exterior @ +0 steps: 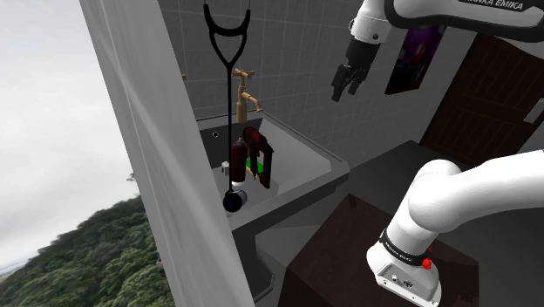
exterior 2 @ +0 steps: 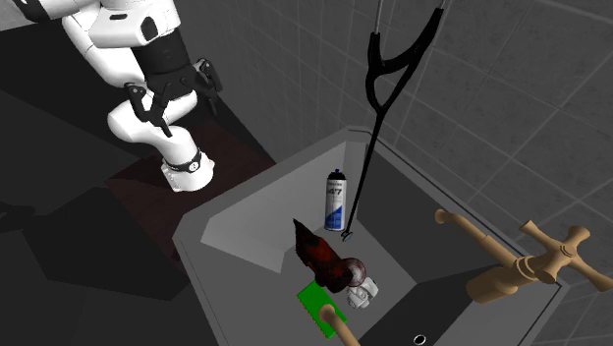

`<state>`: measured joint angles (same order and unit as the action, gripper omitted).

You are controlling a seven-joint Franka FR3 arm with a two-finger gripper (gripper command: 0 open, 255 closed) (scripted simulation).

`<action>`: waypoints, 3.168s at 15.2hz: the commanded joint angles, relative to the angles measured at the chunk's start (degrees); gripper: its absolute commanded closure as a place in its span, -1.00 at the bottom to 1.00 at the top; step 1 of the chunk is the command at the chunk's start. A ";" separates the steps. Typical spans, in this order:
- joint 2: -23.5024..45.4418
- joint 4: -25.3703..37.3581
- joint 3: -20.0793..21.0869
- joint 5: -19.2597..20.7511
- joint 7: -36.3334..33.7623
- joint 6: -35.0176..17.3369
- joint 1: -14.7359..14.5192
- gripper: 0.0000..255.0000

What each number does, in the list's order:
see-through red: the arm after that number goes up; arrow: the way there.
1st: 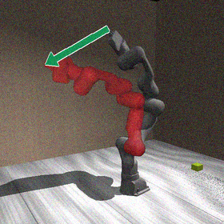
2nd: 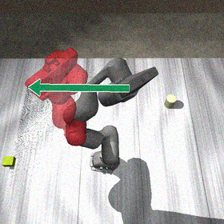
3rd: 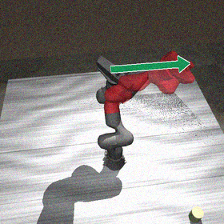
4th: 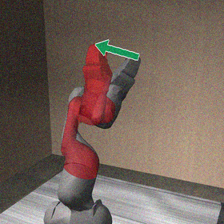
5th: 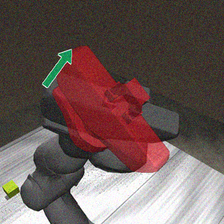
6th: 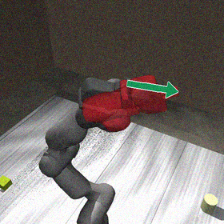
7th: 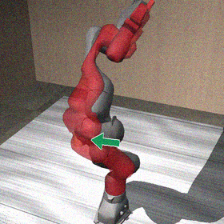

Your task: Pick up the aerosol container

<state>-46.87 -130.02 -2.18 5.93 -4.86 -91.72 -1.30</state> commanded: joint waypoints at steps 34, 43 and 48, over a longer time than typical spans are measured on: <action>61.23 18.19 34.14 15.81 -61.04 -15.77 -3.63 -1.00; 70.82 22.14 32.39 20.47 -66.50 -17.61 -6.84 -1.00; 71.59 21.94 32.15 20.97 -66.92 -18.40 -6.99 1.00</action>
<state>24.55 -108.00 30.03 26.85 -71.73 -110.03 -8.28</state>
